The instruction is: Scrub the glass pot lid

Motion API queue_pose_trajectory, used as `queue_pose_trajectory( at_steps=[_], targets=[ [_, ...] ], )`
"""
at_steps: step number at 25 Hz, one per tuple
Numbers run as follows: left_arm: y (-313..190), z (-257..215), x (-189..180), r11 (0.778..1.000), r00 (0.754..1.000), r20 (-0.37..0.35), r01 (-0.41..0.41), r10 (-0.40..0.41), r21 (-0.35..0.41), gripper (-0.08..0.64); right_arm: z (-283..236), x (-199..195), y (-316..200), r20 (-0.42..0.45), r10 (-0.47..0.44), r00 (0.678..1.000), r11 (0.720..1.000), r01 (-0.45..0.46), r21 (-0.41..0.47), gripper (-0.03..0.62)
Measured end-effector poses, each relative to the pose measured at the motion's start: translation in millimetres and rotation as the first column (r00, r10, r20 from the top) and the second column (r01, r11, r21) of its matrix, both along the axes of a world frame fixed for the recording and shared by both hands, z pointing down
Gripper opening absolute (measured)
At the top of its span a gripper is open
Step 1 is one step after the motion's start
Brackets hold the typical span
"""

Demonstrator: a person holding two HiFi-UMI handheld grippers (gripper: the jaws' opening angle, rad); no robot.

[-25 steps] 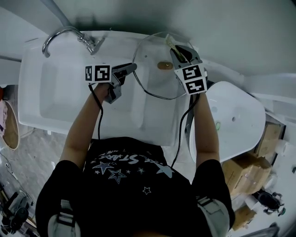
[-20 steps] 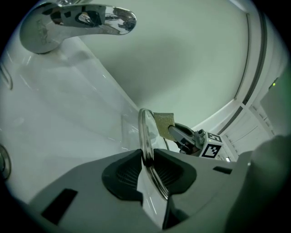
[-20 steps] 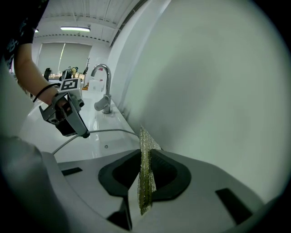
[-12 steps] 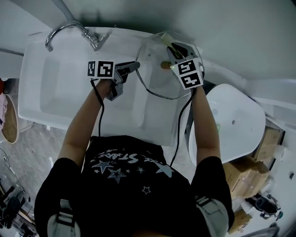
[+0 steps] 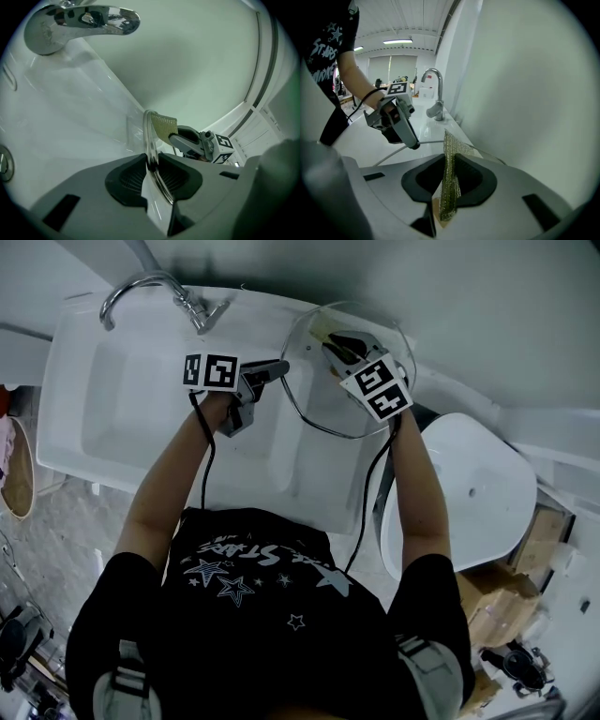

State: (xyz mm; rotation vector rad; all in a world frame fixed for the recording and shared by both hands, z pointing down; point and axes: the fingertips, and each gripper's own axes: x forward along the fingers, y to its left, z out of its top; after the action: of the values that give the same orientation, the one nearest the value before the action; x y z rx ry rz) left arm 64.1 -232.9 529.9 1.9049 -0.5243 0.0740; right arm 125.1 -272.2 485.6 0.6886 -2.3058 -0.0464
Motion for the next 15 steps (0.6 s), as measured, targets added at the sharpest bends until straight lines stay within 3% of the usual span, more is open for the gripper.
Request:
queue_pose_trajectory(
  at_steps=[5, 15],
  targets=[
    [1, 1, -2, 1.0, 1.0, 0.011, 0.003, -0.003, -0.003, 0.089, 5, -23, 24, 0.033, -0.108, 0.994, 0.993, 0.11, -0.049, 0.069],
    [0, 1, -3, 1.0, 1.0, 0.002, 0.019, -0.019, -0.014, 0.089, 17, -29, 60, 0.086, -0.219, 0.972, 0.964, 0.229, -0.137, 0.069]
  ],
)
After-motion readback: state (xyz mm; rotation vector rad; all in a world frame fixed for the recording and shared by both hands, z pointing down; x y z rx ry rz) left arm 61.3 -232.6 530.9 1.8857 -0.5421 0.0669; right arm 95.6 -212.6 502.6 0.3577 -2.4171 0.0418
